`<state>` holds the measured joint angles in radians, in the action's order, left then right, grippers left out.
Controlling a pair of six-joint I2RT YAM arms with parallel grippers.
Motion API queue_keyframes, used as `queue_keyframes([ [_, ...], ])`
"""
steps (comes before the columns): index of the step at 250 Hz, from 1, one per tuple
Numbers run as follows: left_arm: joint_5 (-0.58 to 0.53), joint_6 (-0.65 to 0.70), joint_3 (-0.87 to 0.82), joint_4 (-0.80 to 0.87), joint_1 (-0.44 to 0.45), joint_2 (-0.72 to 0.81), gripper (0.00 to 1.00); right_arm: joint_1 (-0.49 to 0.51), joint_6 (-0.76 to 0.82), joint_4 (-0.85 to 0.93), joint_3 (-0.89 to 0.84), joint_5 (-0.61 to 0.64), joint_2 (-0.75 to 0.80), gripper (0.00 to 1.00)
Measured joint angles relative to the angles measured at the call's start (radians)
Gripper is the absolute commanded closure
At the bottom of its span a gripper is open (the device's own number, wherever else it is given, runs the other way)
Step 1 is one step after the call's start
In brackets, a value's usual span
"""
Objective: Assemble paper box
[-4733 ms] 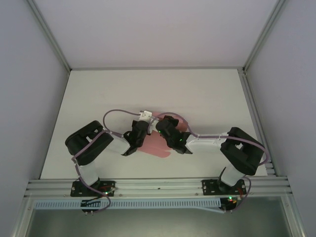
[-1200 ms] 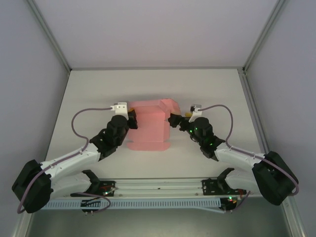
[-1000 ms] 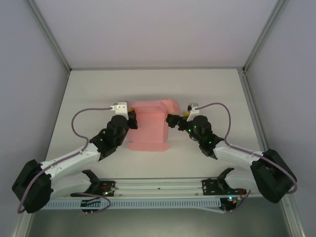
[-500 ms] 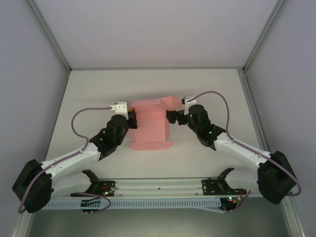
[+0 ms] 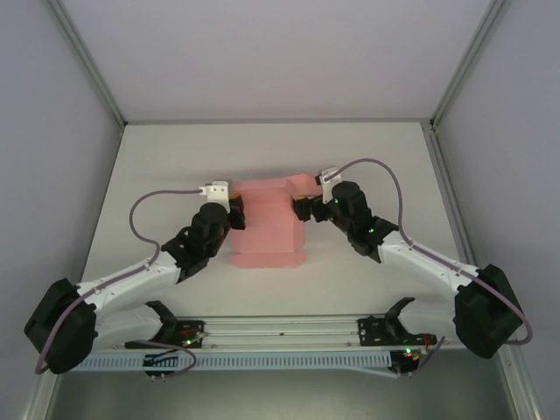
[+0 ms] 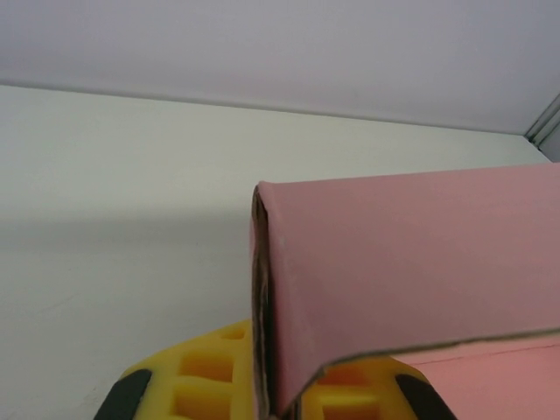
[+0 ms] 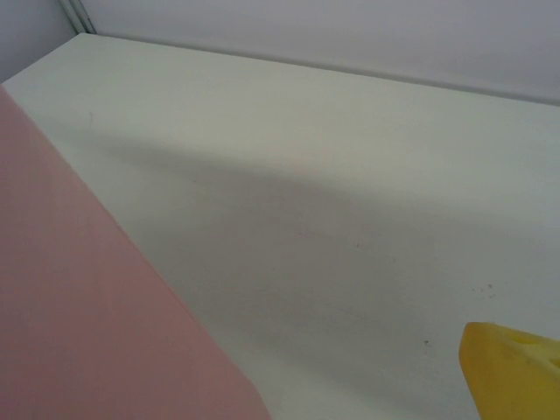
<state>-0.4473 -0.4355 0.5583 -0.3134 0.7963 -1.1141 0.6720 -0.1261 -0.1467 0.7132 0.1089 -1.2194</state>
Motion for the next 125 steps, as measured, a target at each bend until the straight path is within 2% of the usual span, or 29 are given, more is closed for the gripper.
queue_keyframes([
  [37,-0.008,0.0,0.0,0.005,-0.001,-0.013,1.0,0.047,0.014,-0.037,0.001,0.032,-0.064,0.0],
  [83,-0.032,0.0,0.0,0.055,-0.009,-0.019,1.0,0.157,0.041,-0.026,0.045,0.259,-0.167,0.0],
  [125,-0.035,0.0,0.0,0.061,-0.009,-0.019,1.0,0.184,0.01,0.011,0.069,0.386,-0.185,0.0],
])
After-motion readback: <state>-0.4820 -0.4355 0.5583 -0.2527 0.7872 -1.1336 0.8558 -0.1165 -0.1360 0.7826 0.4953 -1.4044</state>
